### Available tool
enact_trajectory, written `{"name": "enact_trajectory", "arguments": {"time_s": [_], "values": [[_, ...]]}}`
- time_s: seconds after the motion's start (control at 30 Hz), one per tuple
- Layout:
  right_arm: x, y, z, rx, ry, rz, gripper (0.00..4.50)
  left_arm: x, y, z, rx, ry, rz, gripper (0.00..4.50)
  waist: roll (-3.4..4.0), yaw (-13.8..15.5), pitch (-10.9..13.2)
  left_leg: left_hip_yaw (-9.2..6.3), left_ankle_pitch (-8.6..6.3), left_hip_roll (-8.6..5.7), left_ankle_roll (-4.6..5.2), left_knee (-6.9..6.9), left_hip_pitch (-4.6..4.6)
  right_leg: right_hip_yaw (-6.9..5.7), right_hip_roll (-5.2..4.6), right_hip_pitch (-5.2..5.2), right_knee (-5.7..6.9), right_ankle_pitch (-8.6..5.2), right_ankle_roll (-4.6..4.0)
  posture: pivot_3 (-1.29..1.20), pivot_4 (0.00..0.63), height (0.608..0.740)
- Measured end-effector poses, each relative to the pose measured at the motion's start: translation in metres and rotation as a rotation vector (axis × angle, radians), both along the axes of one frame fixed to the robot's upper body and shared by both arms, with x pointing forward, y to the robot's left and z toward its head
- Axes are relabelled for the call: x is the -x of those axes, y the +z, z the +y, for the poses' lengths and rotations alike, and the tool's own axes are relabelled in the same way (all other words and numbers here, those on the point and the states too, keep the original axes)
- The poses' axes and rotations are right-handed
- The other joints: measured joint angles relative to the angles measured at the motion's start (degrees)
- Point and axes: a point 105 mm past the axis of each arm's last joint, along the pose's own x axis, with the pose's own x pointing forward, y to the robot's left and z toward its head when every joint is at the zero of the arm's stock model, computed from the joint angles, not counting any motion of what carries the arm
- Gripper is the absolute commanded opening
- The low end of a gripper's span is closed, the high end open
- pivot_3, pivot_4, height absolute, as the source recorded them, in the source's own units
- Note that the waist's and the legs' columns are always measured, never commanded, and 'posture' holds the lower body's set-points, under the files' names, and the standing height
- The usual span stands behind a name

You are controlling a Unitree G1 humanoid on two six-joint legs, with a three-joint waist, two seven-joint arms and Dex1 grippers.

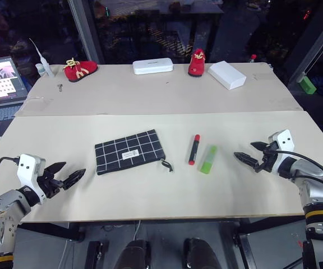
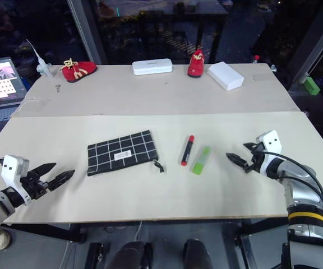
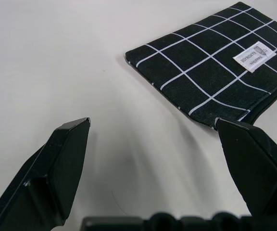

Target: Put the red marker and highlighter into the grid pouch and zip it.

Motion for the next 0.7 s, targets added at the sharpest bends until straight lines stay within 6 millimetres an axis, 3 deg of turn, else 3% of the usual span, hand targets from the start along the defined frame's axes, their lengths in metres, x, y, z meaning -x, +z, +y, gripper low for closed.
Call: {"name": "enact_trajectory", "arguments": {"time_s": [0.1,0.2,0.4,0.53,0.57,0.7], "values": [[0.0,0.0,0.0,-0.001,0.002,0.002,4.5,-0.001,0.0,0.0,0.015,-0.023,-0.003,4.5,0.0,0.02,0.0,0.0,0.0,0.0,0.0,0.0,0.01,0.01,0.0,0.0,0.01,0.0,0.0,0.0,0.15,0.74],[0.0,0.003,0.002,0.001,0.01,-0.005,3.81,-0.001,0.0,0.013,-0.007,-0.073,-0.05,4.5,0.02,-0.05,0.01,0.07,0.0,0.05,0.0,-0.01,0.0,0.0,0.06,-0.08,0.01,0.01,-0.07,0.0,0.15,0.74],[0.0,0.004,0.003,-0.038,0.02,0.019,1.56,0.0,-0.009,0.018,-0.382,-0.215,-0.138,4.5,0.02,0.11,0.02,0.2,0.0,0.08,0.0,-0.04,-0.13,0.13,-0.07,-0.31,-0.01,0.06,-0.16,0.0,0.15,0.74],[-0.001,0.011,0.007,-0.062,0.042,0.007,0.24,-0.006,-0.007,0.007,-0.48,-0.298,-0.211,4.5,0.02,0.31,0.01,0.26,0.02,0.09,-0.01,-0.03,-0.56,0.18,-0.37,-0.85,0.06,0.19,-0.14,0.0,0.15,0.74],[-0.001,0.013,0.008,-0.064,0.047,0.004,0.04,-0.008,-0.004,0.004,-0.496,-0.311,-0.228,4.5,0.02,0.35,0.01,0.27,0.02,0.08,-0.02,-0.03,-0.59,0.16,-0.33,-0.88,0.06,0.23,-0.13,0.0,0.15,0.74],[-0.001,0.023,0.019,-0.075,0.097,-0.013,0.04,-0.011,0.001,0.001,-0.585,-0.371,-0.259,4.5,0.03,0.26,0.01,0.33,0.02,0.1,-0.02,-0.04,-0.62,0.16,-0.06,-0.91,0.02,0.23,-0.12,0.0,0.15,0.74]]}}
